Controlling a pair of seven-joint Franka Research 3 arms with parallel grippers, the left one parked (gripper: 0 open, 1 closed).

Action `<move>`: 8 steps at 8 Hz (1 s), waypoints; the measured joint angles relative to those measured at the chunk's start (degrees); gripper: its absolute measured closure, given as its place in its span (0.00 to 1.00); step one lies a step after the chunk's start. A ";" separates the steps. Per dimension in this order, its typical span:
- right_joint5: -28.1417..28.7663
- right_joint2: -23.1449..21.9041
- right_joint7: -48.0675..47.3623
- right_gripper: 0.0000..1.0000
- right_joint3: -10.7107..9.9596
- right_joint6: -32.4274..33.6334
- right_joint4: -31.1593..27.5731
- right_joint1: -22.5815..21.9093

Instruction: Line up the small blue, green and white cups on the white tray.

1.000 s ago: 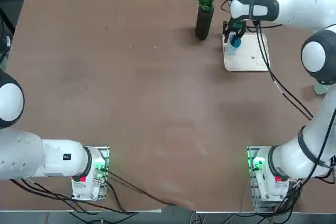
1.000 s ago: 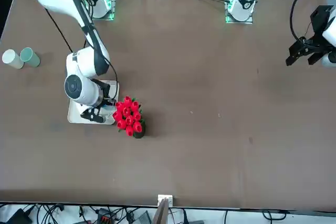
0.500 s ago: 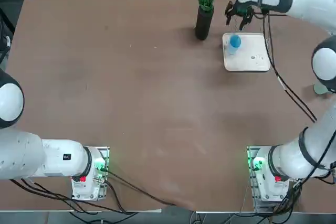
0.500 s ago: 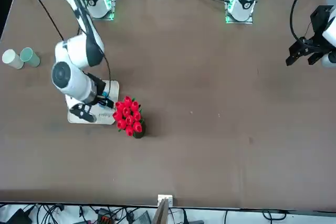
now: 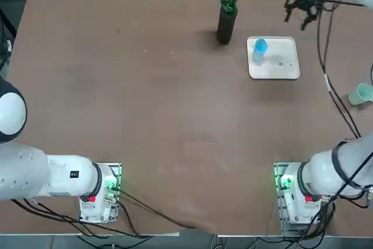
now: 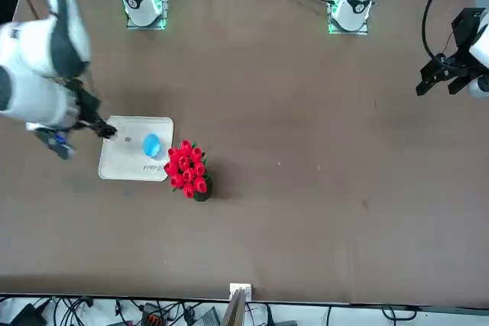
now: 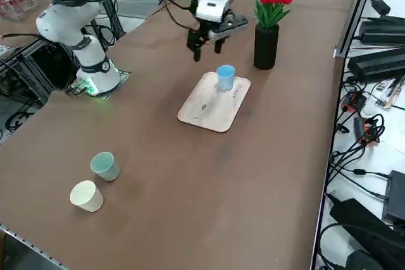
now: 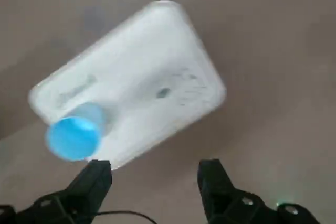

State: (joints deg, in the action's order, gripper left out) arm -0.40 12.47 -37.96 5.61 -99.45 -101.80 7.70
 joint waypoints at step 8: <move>-1.70 2.60 -4.46 0.00 -5.76 -5.36 -2.94 35.17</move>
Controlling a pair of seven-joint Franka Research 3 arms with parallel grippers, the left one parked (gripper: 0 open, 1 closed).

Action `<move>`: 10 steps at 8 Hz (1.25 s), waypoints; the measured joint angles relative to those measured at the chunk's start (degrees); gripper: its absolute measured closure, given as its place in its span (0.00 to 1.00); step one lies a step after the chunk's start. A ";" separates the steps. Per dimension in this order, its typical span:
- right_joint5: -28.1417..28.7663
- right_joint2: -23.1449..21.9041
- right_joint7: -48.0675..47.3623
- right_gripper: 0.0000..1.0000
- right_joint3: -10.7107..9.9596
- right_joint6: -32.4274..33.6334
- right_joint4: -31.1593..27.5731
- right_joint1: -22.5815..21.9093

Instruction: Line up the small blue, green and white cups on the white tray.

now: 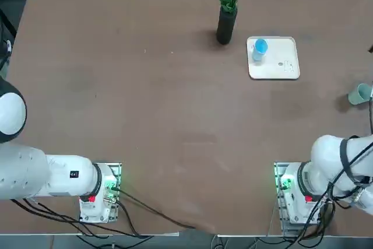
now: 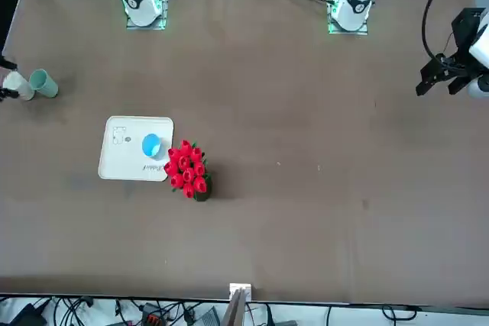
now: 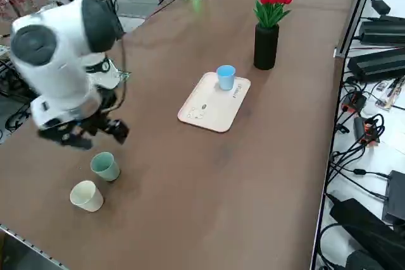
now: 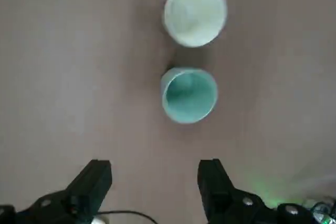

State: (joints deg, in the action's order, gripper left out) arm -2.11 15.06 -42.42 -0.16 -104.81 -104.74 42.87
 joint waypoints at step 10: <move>0.03 3.98 0.16 0.02 0.82 -21.82 -13.83 4.28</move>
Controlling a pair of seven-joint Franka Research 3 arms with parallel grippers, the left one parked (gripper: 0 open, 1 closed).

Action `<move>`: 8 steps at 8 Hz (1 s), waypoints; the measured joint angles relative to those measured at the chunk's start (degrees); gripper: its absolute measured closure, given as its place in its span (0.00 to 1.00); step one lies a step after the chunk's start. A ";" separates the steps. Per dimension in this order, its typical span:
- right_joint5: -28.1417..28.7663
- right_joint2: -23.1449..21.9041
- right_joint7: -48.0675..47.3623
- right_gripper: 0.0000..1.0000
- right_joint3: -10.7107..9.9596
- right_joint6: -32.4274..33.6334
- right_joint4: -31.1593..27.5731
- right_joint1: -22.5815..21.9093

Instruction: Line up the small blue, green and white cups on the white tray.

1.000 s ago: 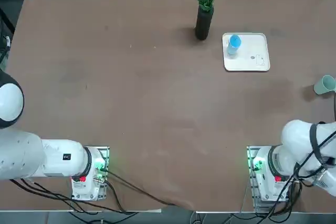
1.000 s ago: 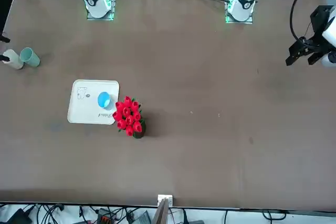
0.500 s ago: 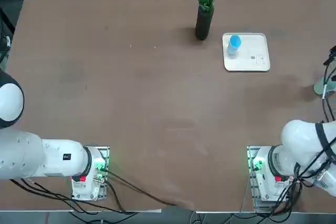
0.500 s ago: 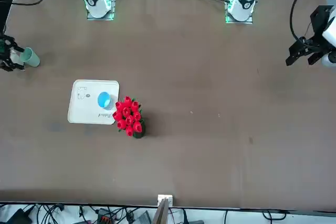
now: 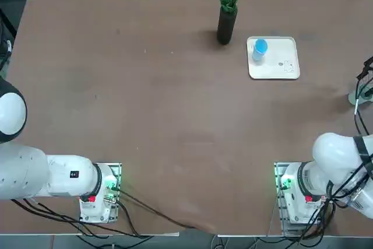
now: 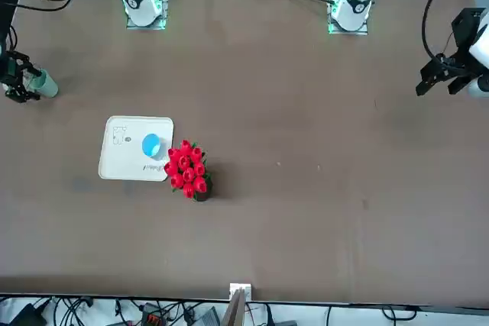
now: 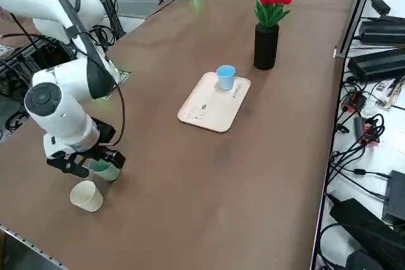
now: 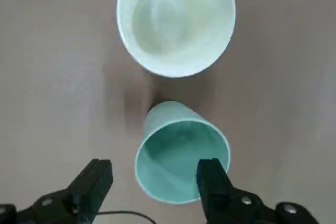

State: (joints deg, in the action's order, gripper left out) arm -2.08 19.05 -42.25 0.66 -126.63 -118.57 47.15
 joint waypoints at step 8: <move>0.00 2.32 0.17 0.97 0.70 -2.63 -0.10 0.05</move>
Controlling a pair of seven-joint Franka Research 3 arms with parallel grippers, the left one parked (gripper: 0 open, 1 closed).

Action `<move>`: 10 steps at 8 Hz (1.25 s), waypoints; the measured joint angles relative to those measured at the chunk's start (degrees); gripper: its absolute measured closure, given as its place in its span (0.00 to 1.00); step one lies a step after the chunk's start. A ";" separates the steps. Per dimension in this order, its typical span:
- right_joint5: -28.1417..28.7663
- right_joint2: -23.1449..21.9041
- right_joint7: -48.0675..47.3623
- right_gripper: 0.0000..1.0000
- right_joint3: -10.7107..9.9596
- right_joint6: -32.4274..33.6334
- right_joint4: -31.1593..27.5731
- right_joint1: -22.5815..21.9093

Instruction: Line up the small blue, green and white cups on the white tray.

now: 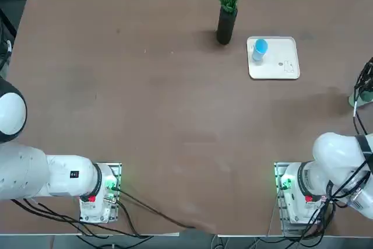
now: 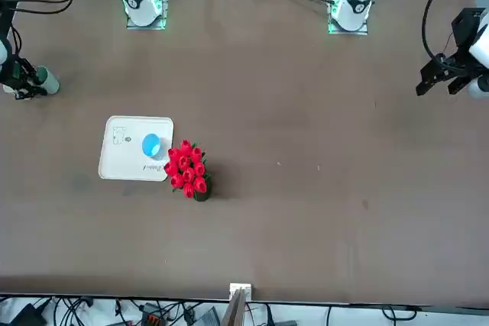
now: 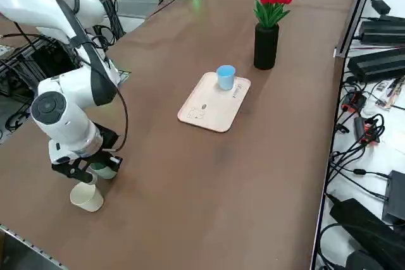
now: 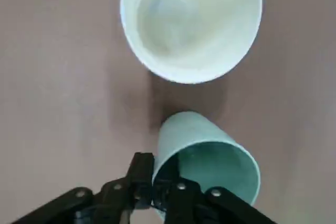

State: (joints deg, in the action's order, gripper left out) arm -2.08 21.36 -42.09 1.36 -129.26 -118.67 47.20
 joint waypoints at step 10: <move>7.85 -1.33 -23.96 0.97 14.14 5.95 7.49 -29.23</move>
State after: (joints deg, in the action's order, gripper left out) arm 5.77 20.03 -66.05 15.50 -123.30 -111.18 17.97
